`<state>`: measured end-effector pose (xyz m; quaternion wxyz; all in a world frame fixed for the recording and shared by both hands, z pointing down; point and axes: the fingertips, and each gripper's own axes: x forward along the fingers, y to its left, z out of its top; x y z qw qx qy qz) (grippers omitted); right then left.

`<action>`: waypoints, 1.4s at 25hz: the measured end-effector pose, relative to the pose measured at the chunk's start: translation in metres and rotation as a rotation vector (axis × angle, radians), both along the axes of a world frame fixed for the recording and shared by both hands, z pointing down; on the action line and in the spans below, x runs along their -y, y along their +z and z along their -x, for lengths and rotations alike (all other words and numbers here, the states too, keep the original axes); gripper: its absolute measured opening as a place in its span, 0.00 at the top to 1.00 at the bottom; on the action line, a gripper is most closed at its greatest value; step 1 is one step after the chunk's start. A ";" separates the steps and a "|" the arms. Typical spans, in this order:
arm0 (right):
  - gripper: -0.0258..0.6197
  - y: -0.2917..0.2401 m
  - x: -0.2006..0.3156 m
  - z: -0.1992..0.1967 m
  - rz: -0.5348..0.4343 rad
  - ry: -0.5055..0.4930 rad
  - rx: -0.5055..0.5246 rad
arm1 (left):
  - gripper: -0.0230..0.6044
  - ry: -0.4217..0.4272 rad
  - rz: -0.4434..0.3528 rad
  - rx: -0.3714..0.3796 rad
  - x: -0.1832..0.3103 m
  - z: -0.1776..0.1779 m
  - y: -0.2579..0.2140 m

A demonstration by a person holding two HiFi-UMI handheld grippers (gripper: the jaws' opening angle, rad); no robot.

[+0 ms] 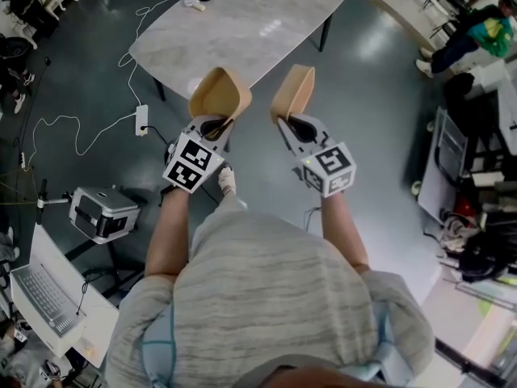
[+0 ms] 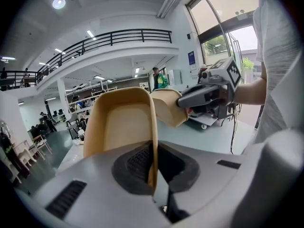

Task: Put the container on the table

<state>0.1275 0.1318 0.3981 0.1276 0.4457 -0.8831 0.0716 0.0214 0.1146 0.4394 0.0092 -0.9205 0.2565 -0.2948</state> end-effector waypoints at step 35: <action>0.92 0.007 0.232 0.073 0.043 -0.058 -0.108 | 0.96 -0.003 0.020 0.034 0.226 0.073 0.005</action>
